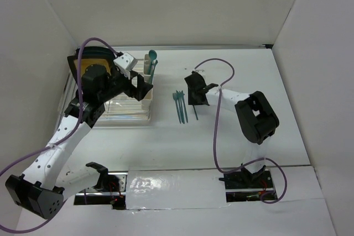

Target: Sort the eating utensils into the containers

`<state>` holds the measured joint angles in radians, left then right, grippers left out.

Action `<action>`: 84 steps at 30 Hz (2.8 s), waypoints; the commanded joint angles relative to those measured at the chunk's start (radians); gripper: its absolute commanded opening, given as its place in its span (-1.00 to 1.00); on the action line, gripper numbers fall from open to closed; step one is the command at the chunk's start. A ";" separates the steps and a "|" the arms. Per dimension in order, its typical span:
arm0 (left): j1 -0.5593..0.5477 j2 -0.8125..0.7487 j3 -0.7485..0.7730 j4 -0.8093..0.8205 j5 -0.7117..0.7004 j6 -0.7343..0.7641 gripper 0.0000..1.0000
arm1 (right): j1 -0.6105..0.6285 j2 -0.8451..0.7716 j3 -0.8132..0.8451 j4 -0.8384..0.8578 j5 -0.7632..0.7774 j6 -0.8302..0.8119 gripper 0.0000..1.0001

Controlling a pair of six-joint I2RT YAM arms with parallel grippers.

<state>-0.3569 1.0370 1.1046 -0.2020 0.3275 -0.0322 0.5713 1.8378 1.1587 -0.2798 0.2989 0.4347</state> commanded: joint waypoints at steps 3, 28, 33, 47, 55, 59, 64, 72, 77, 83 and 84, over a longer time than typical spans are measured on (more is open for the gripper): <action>-0.001 -0.015 -0.009 0.042 0.034 -0.032 0.87 | -0.002 0.077 0.099 -0.019 -0.023 -0.037 -0.18; -0.004 0.018 -0.049 0.030 0.206 -0.187 0.89 | -0.021 -0.066 -0.159 0.068 -0.145 0.006 -1.00; -0.017 0.092 0.012 0.003 0.245 -0.273 0.74 | -0.022 -0.309 -0.272 0.223 -0.328 0.048 -1.00; -0.154 0.285 0.017 0.105 0.070 -0.463 0.69 | -0.022 -0.652 -0.441 0.390 -0.527 0.121 -1.00; -0.217 0.385 0.078 0.151 -0.005 -0.512 0.67 | -0.021 -0.704 -0.419 0.401 -0.573 0.134 -1.00; -0.238 0.429 0.110 0.167 -0.018 -0.523 0.66 | -0.016 -0.715 -0.410 0.392 -0.584 0.131 -1.00; -0.258 0.472 0.141 0.165 -0.051 -0.546 0.62 | -0.013 -0.729 -0.410 0.392 -0.593 0.139 -1.00; -0.283 0.526 0.208 0.165 -0.091 -0.575 0.51 | -0.008 -0.764 -0.390 0.392 -0.603 0.141 -1.00; -0.303 0.558 0.254 0.164 -0.085 -0.583 0.39 | -0.004 -0.766 -0.379 0.392 -0.603 0.157 -1.00; -0.309 0.577 0.290 0.157 -0.073 -0.578 -0.13 | 0.004 -0.758 -0.349 0.401 -0.581 0.162 -1.00; -0.312 0.577 0.290 0.158 -0.071 -0.581 -0.19 | 0.002 -0.758 -0.349 0.401 -0.581 0.162 -1.00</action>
<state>-0.6594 1.6032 1.3552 -0.0742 0.2413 -0.6071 0.5632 1.0973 0.7536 0.0616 -0.2848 0.5900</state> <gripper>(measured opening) 0.438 0.030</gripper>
